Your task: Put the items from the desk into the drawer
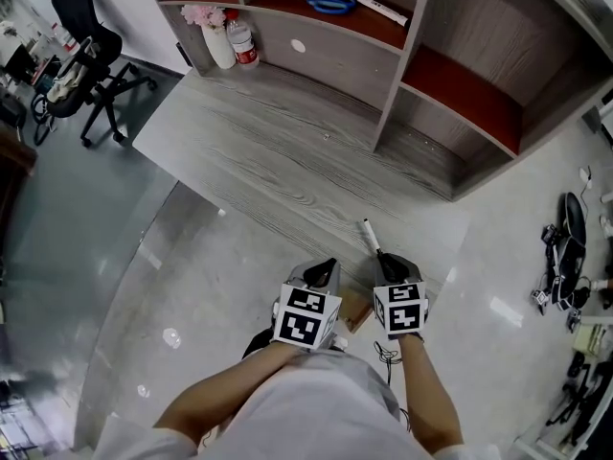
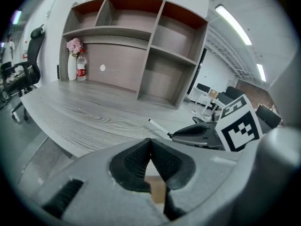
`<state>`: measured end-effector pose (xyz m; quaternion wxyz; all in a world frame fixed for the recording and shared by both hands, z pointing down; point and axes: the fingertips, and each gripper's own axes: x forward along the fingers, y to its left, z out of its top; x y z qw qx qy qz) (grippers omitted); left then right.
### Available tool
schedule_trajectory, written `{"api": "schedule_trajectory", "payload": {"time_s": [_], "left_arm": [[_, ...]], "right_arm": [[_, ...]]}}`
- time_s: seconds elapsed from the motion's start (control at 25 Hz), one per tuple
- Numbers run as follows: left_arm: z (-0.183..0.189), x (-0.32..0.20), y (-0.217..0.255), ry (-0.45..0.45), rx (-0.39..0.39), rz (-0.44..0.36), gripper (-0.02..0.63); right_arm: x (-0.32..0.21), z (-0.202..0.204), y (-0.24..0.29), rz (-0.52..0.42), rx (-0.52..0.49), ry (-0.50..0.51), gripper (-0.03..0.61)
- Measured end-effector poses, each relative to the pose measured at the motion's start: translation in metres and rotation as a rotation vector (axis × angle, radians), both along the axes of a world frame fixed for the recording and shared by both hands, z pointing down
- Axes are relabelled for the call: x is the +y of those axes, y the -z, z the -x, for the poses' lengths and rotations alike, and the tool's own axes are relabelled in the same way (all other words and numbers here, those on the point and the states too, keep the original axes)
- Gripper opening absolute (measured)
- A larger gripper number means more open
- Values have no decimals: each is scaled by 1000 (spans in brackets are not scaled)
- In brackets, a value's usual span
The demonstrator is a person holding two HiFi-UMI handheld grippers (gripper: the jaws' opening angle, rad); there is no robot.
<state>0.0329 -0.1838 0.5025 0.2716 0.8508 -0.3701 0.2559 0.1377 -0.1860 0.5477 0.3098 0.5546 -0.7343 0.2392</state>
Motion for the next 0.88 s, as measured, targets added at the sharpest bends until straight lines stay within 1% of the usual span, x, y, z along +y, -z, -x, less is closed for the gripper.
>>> {"api": "schedule_trajectory", "payload": {"time_s": [0.2, 0.4, 0.88], "left_arm": [[1, 11, 3, 26, -6, -8, 3], [0, 26, 5, 31, -13, -30, 2], [18, 56, 12, 131, -9, -68, 2]], "right_arm": [[11, 9, 11, -28, -28, 25, 48], [27, 17, 17, -46, -41, 62, 48], [65, 36, 24, -65, -76, 124, 48]]}}
